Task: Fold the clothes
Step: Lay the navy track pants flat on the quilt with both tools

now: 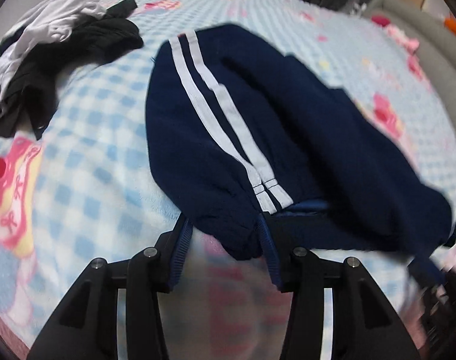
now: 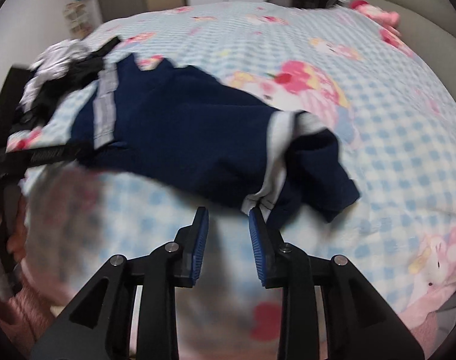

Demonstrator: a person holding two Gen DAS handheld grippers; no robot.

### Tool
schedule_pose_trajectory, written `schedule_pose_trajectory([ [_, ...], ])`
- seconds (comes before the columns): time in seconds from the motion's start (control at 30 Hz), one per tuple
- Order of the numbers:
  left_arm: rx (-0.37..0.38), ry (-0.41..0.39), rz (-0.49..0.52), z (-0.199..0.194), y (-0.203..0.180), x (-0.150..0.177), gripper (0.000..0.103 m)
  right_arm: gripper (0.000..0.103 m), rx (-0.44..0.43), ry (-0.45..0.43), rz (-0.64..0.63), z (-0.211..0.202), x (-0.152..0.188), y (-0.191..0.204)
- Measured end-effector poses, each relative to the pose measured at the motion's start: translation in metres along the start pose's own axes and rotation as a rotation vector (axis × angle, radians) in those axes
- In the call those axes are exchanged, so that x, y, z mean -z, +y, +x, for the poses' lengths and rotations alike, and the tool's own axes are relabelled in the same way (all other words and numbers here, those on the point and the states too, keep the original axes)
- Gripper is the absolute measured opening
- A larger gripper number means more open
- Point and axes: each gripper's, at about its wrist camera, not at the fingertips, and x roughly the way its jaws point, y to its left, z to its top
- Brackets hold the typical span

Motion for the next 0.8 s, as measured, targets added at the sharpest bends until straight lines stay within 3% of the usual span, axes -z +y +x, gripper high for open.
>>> schedule_pose_trajectory([
  [0.03,-0.01,-0.005,0.02,0.0,-0.003,0.001,0.043,0.027,-0.006,-0.006,0.02,0.002,-0.001,-0.005],
  [0.1,-0.015,-0.022,0.04,-0.004,-0.004,0.004,0.026,0.027,0.009,-0.043,0.047,-0.004,-0.004,-0.013],
  [0.2,0.0,-0.043,0.025,-0.015,0.003,0.012,0.023,0.028,0.052,-0.116,0.077,-0.016,-0.009,-0.024],
  [0.33,0.044,-0.033,-0.053,-0.026,0.022,0.03,0.02,0.03,0.022,-0.056,0.064,-0.009,-0.011,-0.031],
  [0.47,0.09,-0.023,-0.096,-0.047,0.035,0.056,0.015,0.031,-0.04,0.012,0.026,-0.004,0.008,-0.024],
  [0.57,0.101,-0.075,-0.089,-0.068,0.036,0.064,0.015,0.036,-0.083,0.06,-0.005,0.002,0.025,-0.014],
  [0.67,0.091,-0.128,-0.079,-0.079,0.032,0.062,0.019,0.037,-0.02,-0.024,-0.014,-0.001,0.025,-0.006],
  [0.73,0.086,-0.119,-0.055,-0.077,0.026,0.058,0.03,0.039,-0.003,-0.062,0.046,-0.005,0.019,-0.012],
  [0.8,0.075,-0.12,-0.004,-0.077,0.02,0.056,0.051,0.048,0.022,-0.073,0.04,-0.005,0.015,-0.016],
])
